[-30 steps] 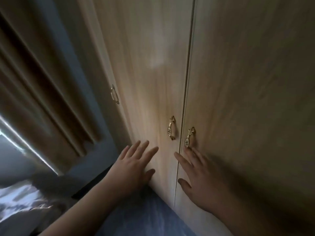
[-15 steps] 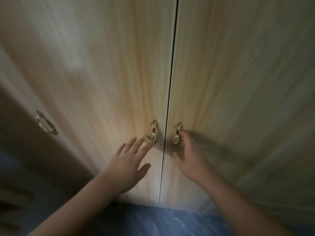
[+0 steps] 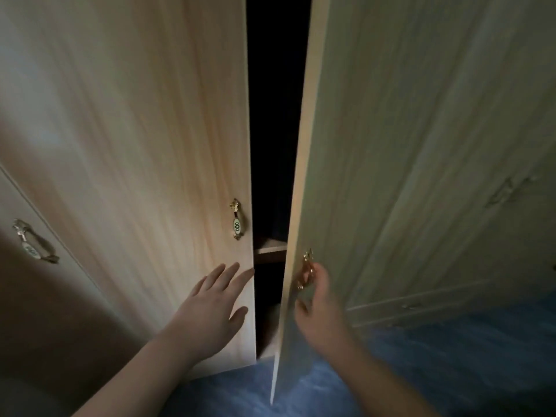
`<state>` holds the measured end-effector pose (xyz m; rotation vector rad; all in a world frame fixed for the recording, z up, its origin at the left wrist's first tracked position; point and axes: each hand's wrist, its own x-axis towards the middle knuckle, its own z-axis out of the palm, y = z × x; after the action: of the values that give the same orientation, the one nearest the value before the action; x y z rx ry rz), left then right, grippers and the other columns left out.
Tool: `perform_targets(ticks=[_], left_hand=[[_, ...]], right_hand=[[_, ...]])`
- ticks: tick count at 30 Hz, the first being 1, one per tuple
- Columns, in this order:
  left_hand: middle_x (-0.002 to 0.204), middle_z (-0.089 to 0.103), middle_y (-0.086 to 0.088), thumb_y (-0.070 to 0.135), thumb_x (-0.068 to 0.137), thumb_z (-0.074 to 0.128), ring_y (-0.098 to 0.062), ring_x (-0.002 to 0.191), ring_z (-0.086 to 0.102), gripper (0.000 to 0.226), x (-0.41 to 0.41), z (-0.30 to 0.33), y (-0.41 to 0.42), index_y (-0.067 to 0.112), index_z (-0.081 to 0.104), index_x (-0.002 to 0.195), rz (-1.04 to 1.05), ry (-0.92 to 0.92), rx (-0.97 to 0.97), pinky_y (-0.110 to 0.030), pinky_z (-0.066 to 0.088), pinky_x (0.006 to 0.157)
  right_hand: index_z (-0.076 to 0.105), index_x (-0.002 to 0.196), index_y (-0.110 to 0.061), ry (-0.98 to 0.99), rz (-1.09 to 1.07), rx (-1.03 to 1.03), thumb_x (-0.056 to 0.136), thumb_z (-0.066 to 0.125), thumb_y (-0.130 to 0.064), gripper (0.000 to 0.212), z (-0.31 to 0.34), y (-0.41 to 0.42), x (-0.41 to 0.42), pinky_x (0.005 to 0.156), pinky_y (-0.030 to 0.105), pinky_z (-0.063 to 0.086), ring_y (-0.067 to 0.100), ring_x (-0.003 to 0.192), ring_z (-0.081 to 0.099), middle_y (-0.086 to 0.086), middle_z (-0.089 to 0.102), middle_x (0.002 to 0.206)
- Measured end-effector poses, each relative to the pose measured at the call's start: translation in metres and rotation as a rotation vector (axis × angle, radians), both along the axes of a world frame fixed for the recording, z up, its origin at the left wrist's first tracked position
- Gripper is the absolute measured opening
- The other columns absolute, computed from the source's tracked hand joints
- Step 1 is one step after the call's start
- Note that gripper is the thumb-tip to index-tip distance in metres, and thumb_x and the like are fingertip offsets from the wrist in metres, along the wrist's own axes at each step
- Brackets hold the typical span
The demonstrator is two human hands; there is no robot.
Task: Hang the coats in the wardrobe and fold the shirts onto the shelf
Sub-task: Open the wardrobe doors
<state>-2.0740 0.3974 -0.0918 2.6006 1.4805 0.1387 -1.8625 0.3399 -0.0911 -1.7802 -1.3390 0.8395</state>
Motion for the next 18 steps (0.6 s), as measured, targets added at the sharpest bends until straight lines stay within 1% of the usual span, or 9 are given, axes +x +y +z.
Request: perform_targets(ticks=[2,4,6,8,10,13,14,16,18], left_hand=[[0.163,-0.004,0.012,0.051,0.100,0.031,-0.015,0.150,-0.007,0.065,0.004,-0.004,-0.006,0.044,-0.008,0.151,0.009,-0.010,-0.029,-0.031,0.000,0.115],[0.164,0.003,0.009,0.054,0.095,0.022,-0.018,0.151,0.000,0.063,0.020,-0.003,-0.017,0.042,-0.003,0.152,-0.019,0.003,-0.030,-0.030,0.005,0.118],[0.163,0.012,0.007,0.060,0.082,0.009,-0.019,0.150,0.008,0.073,0.053,-0.003,-0.040,0.042,0.005,0.152,-0.072,-0.022,-0.012,-0.031,0.010,0.119],[0.162,0.016,0.006,0.059,0.085,0.016,-0.019,0.150,0.011,0.070,0.088,-0.006,-0.059,0.040,0.011,0.152,-0.125,-0.058,-0.020,-0.034,0.012,0.120],[0.162,0.015,0.007,0.052,0.094,0.034,-0.018,0.150,0.008,0.063,0.121,-0.008,-0.073,0.041,0.010,0.152,-0.199,-0.062,-0.020,-0.037,0.013,0.122],[0.162,0.009,0.012,0.049,0.099,0.037,-0.013,0.150,0.002,0.062,0.159,-0.006,-0.093,0.044,0.005,0.151,-0.254,-0.078,0.001,-0.031,0.004,0.118],[0.162,0.007,0.014,0.050,0.099,0.035,-0.011,0.150,0.000,0.061,0.170,-0.003,-0.098,0.045,0.004,0.151,-0.264,-0.085,0.006,-0.029,0.000,0.115],[0.162,0.003,0.015,0.049,0.100,0.034,-0.009,0.149,-0.003,0.061,0.184,-0.001,-0.105,0.045,0.002,0.151,-0.286,-0.096,0.004,-0.026,-0.004,0.110],[0.162,0.004,0.015,0.049,0.099,0.035,-0.009,0.149,-0.003,0.061,0.190,-0.001,-0.107,0.045,0.004,0.151,-0.290,-0.093,0.018,-0.026,-0.004,0.110]], right_hand=[[0.024,0.149,-0.034,-0.011,-0.025,-0.030,0.086,0.065,-0.010,0.080,-0.010,-0.025,0.015,0.102,0.028,0.046,0.001,0.107,0.057,-0.011,0.058,0.129],[0.031,0.141,-0.040,-0.027,-0.036,-0.003,0.080,0.067,-0.020,0.074,-0.010,-0.053,0.040,0.108,0.041,0.044,0.003,0.121,0.053,-0.019,0.054,0.131],[0.036,0.135,-0.039,-0.018,-0.082,0.047,0.073,0.065,-0.037,0.068,-0.006,-0.088,0.073,0.105,0.040,0.047,0.001,0.120,0.053,-0.026,0.054,0.125],[0.039,0.133,-0.037,-0.015,-0.148,0.089,0.073,0.067,-0.043,0.066,-0.004,-0.119,0.107,0.101,0.036,0.049,-0.001,0.118,0.054,-0.030,0.055,0.121],[0.040,0.132,-0.042,-0.015,-0.233,0.112,0.079,0.069,-0.037,0.060,0.005,-0.143,0.139,0.099,0.033,0.049,-0.006,0.115,0.054,-0.034,0.055,0.120],[0.047,0.122,-0.053,0.025,-0.366,0.083,0.089,0.064,-0.025,0.046,0.018,-0.173,0.174,0.098,0.036,0.050,-0.009,0.107,0.058,-0.029,0.062,0.116],[0.051,0.121,-0.051,0.019,-0.404,0.063,0.090,0.061,-0.022,0.044,0.021,-0.181,0.181,0.099,0.037,0.050,-0.007,0.107,0.060,-0.026,0.064,0.115],[0.048,0.132,-0.040,-0.051,-0.426,0.033,0.087,0.057,-0.018,0.051,0.024,-0.197,0.184,0.103,0.037,0.047,0.001,0.117,0.056,-0.020,0.059,0.125],[0.038,0.144,-0.026,-0.168,-0.414,-0.028,0.088,0.056,-0.017,0.059,0.028,-0.209,0.175,0.102,0.025,0.037,0.004,0.121,0.047,-0.014,0.047,0.129]])
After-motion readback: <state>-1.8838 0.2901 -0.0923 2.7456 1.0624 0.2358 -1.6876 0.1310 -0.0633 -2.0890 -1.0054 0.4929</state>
